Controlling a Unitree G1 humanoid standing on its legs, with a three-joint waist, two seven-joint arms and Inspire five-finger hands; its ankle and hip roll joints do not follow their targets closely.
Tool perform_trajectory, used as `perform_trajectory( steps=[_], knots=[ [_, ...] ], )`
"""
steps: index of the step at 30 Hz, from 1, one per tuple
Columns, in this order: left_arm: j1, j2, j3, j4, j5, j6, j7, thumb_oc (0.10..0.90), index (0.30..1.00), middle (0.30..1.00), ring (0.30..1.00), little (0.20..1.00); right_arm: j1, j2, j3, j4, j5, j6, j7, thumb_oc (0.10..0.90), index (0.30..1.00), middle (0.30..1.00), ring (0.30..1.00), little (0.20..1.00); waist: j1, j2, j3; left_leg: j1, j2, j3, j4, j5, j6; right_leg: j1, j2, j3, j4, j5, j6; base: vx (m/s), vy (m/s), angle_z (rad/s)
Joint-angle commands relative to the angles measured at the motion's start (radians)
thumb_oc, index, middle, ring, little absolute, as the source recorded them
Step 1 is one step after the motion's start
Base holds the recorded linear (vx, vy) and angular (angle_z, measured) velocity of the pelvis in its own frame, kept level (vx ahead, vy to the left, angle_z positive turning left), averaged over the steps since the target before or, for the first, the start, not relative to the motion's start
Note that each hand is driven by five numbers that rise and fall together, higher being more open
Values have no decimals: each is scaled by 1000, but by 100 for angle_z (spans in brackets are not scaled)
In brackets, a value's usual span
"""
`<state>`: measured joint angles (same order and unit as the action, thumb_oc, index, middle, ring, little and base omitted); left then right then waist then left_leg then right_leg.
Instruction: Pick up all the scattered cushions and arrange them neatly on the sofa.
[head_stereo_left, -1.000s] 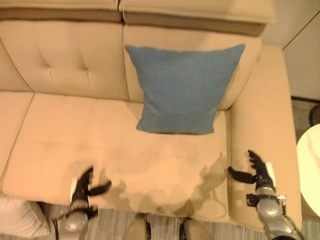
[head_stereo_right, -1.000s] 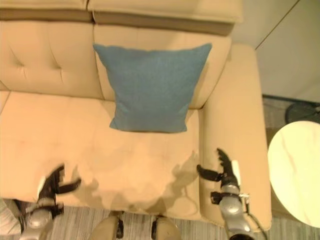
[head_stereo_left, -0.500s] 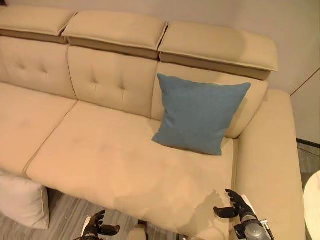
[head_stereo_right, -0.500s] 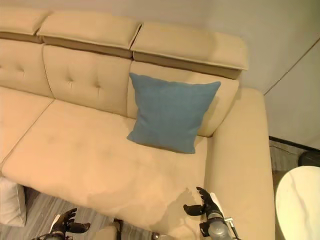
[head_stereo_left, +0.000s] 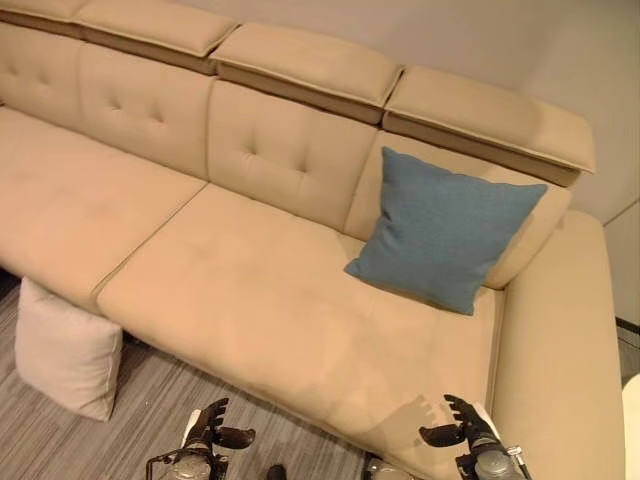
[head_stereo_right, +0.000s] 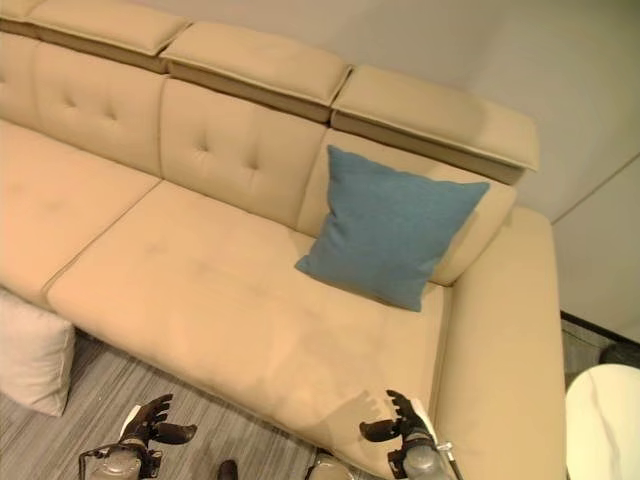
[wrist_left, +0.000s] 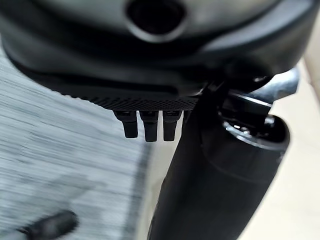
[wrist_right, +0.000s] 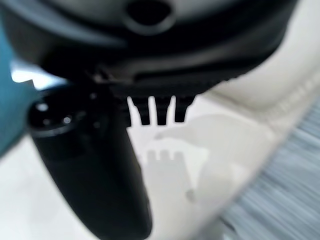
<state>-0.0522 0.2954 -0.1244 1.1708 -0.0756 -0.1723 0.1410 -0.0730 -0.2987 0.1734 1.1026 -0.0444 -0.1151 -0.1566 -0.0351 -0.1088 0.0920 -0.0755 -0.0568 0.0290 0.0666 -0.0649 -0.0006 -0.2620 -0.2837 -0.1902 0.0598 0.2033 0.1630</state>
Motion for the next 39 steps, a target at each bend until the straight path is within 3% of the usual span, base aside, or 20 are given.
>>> perform_trajectory(
  steps=[1,4,7,10,16,19,20,24,26,27,29,32,37,39],
  knots=[
    [15,46,12,-23,47,-19,22,800,900,900,900,900,-8,-66,-4,-55,-6,-21,-34,800,900,900,900,900,12,23,30,-15,-1,-128,-9,-30,-3,-12,183,168,50,-121,-10,-214,27,50],
    [13,47,5,-11,43,-14,22,800,900,900,900,900,11,-51,-10,-48,23,-23,-29,800,900,900,900,900,19,25,17,-45,-13,-192,-10,2,-3,53,235,256,138,-196,-31,-102,-35,91],
    [11,49,1,-8,46,-12,23,800,900,900,900,900,20,-44,-11,-46,39,-26,-27,800,900,900,900,900,25,22,-4,-60,-18,-224,-15,15,-11,95,254,281,146,-228,-38,-27,-85,125],
    [13,46,13,7,22,-11,36,800,900,900,900,900,6,-37,4,-54,53,-29,-26,800,900,900,900,900,47,3,-24,-76,-15,-246,-38,42,-35,149,247,226,50,-253,-60,-43,-172,25],
    [-15,22,8,-6,-31,-15,54,800,900,900,900,900,-26,-52,21,-84,54,-31,-40,800,900,900,900,900,60,8,0,-167,-4,-295,-75,141,-89,147,266,149,-41,-259,-83,-144,-161,81],
    [-17,6,4,-21,-51,-17,64,800,900,900,900,900,-34,-64,30,-75,40,-21,-46,800,900,900,900,900,61,9,26,-215,1,-201,-37,138,-80,137,253,98,-47,-243,-89,-175,-56,75],
    [-11,1,4,-26,-47,-14,60,800,900,900,900,900,-31,-64,34,-68,29,-16,-45,800,900,900,900,900,59,6,26,-214,17,-137,-12,118,-67,133,241,73,-43,-239,-90,-122,-17,112],
    [26,-6,15,-15,-29,-9,49,800,900,900,900,900,1,-49,28,-47,19,-13,-40,800,900,900,900,900,45,-13,17,-151,46,0,89,11,-52,148,193,-38,-44,-230,-99,-101,-12,105],
    [32,-5,18,-12,-26,-8,46,800,900,900,900,900,9,-47,26,-46,17,-13,-40,800,900,900,900,900,39,-15,10,-141,52,21,99,1,-51,150,183,-60,-48,-227,-98,-39,46,149],
    [41,-4,18,-13,-19,-4,39,800,900,900,900,900,28,-38,19,-43,20,-13,-38,800,900,900,900,900,30,-12,6,-112,75,76,103,-21,-50,164,170,-102,-52,-226,-94,-1,105,136],
    [52,0,13,-19,-3,-2,32,800,900,900,900,900,49,-26,15,-35,15,-9,-33,800,900,900,900,900,17,4,-9,-78,86,122,49,-20,-47,173,163,-144,-50,-228,-86,55,145,110],
    [52,4,17,-20,-5,1,31,800,900,900,900,900,38,-20,23,-26,9,-5,-35,800,900,900,900,900,17,5,-9,-78,71,102,32,-17,-42,173,152,-154,-33,-221,-82,26,165,94],
    [43,44,32,-5,14,10,27,800,900,900,900,900,4,8,50,-29,-10,0,-28,800,900,900,900,900,41,7,13,-57,36,52,-4,-18,-7,128,114,-118,120,-230,-72,24,133,24],
    [45,52,34,0,10,9,32,800,900,900,900,900,0,12,58,-42,-11,-3,-27,800,900,900,900,900,24,13,15,-39,28,22,-22,-13,0,84,160,-19,154,-223,-70,105,41,36]
  ],
)
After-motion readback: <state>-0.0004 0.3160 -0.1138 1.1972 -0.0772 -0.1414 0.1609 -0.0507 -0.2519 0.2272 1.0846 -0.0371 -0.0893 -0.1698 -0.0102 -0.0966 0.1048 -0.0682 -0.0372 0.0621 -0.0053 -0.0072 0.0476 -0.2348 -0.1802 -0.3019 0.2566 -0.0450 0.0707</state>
